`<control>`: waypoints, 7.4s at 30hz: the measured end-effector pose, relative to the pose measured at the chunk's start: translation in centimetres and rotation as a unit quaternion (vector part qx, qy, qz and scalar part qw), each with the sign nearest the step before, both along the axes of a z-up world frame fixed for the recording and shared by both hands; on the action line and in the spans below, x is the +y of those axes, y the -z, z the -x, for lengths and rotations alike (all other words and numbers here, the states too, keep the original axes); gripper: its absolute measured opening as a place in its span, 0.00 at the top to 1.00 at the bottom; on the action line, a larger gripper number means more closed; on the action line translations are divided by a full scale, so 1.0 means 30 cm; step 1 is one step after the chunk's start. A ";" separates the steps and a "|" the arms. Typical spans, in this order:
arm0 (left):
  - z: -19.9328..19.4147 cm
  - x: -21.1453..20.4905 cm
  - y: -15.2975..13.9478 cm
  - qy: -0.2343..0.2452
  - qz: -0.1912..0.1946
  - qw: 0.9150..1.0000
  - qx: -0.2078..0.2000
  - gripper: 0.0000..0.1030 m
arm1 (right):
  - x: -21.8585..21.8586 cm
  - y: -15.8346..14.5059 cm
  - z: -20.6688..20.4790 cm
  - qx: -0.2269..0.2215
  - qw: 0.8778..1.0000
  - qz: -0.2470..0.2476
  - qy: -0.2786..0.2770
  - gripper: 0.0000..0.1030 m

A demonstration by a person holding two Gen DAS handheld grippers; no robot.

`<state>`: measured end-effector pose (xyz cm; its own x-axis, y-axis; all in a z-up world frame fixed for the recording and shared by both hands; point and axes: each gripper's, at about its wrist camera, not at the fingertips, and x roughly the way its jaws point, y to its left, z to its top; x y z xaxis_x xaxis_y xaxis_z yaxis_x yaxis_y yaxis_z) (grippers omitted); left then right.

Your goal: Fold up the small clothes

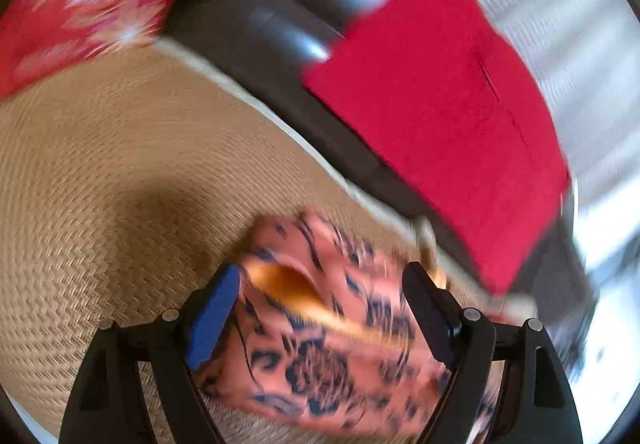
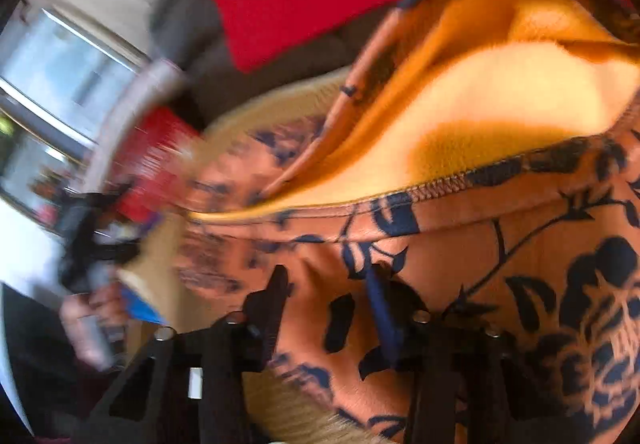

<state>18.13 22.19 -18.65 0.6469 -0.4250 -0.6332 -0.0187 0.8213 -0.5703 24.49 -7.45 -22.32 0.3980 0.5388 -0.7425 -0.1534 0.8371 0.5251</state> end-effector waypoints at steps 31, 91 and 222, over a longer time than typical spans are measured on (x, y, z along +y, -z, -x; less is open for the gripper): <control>-0.270 -0.371 -0.041 0.091 -0.041 0.990 -0.102 0.19 | -0.378 -0.133 -0.216 -0.150 0.945 -0.218 0.190 0.42; -0.268 -0.285 0.109 0.130 0.005 0.991 0.041 0.14 | -0.308 -0.141 -0.207 -0.088 0.976 -0.091 0.179 0.38; 0.070 -0.006 0.144 0.066 -0.325 0.941 0.060 0.01 | -0.382 -0.040 0.154 -0.025 0.985 -0.010 0.173 0.99</control>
<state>16.02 22.02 -22.98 0.5230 0.0066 -0.8523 0.0754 0.9957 0.0540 19.87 -18.90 -21.12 0.5963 0.3799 -0.7072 0.1117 0.8331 0.5417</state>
